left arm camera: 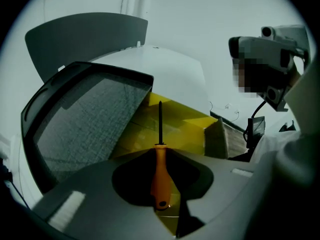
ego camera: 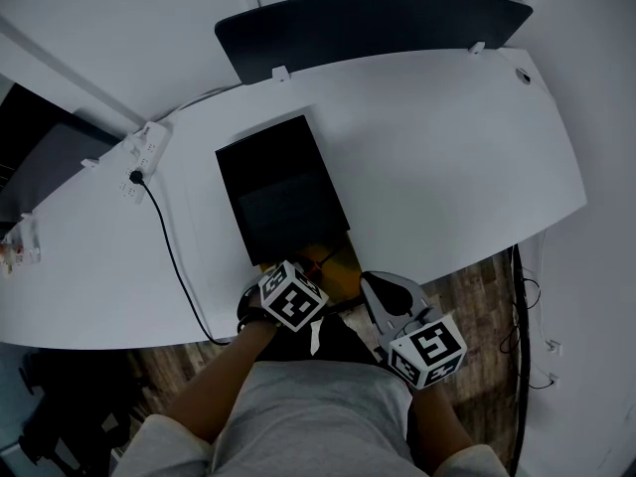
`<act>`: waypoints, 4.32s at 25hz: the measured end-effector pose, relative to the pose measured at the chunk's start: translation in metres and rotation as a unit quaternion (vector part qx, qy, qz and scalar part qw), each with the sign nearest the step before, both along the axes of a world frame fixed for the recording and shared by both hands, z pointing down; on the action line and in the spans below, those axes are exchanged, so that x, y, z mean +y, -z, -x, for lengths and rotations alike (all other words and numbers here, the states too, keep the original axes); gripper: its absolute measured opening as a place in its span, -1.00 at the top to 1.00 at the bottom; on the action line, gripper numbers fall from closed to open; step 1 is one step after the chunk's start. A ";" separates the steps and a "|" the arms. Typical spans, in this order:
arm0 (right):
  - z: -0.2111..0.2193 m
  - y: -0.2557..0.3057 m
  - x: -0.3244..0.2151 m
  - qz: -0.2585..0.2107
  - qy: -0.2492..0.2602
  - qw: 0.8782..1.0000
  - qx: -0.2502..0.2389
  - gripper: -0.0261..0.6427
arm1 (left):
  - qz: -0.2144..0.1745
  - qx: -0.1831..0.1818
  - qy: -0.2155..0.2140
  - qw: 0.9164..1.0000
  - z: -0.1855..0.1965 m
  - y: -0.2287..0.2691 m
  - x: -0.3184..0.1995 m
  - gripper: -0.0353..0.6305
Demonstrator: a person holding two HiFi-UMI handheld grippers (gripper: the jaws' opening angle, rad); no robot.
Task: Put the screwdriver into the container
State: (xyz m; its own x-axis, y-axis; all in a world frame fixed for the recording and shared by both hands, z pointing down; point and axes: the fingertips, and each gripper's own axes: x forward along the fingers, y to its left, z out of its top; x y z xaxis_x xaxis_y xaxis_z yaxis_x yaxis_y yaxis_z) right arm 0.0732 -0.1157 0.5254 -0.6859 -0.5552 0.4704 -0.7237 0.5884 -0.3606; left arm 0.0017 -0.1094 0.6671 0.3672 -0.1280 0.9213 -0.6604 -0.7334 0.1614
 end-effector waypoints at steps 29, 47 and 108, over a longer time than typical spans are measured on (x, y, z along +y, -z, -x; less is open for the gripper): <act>0.006 -0.002 0.000 0.002 0.006 1.000 -0.009 0.88 | -0.020 -0.033 -0.028 0.999 -0.004 -0.002 0.001 0.58; 0.007 0.013 0.001 -0.018 0.003 1.000 0.003 0.88 | -0.054 0.013 -0.012 0.998 0.007 0.028 0.001 0.57; 0.038 0.087 0.000 -0.084 0.026 0.996 0.012 0.88 | -0.284 0.275 0.180 0.901 0.069 0.234 -0.005 0.89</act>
